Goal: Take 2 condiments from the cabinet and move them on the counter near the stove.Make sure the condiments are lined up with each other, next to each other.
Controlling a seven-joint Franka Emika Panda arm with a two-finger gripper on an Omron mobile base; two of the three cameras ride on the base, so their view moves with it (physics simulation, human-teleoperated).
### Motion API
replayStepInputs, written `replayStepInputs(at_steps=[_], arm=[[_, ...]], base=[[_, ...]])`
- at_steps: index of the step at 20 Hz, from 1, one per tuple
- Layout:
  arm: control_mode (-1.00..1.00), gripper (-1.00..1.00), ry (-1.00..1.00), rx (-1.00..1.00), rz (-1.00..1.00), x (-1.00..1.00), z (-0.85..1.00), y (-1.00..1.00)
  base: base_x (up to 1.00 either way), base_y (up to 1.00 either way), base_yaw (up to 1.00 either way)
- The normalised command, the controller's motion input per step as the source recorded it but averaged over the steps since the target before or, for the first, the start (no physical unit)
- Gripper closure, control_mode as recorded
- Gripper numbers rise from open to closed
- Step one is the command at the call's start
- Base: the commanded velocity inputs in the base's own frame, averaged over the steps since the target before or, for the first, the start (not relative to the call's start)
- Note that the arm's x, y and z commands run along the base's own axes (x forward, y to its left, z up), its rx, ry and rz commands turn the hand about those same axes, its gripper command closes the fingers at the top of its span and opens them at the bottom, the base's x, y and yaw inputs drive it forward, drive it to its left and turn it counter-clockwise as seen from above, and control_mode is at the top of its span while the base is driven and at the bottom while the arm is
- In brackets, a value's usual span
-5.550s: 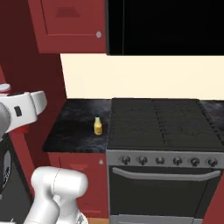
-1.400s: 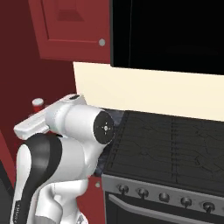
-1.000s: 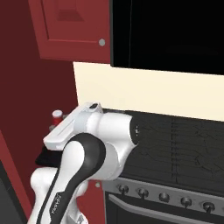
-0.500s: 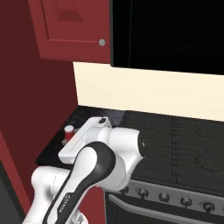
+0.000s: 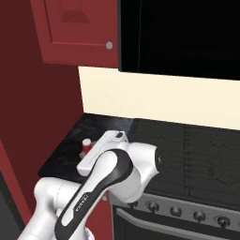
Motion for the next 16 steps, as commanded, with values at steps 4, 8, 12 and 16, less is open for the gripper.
replayStepInputs(at_steps=[4,8,12,16], arm=[[-1.00,1.00,0.01,0.00,0.00,0.33,-0.23,-0.05],[-1.00,1.00,0.01,-0.01,0.00,0.22,-0.19,0.00],[-1.00,1.00,0.00,-0.02,0.00,0.19,-0.32,0.00],[-1.00,1.00,0.00,-0.06,0.00,0.18,-0.47,0.00]], base=[[0.00,0.00,0.00],[0.00,0.00,0.00],[0.00,0.00,0.00],[0.00,0.00,0.00]])
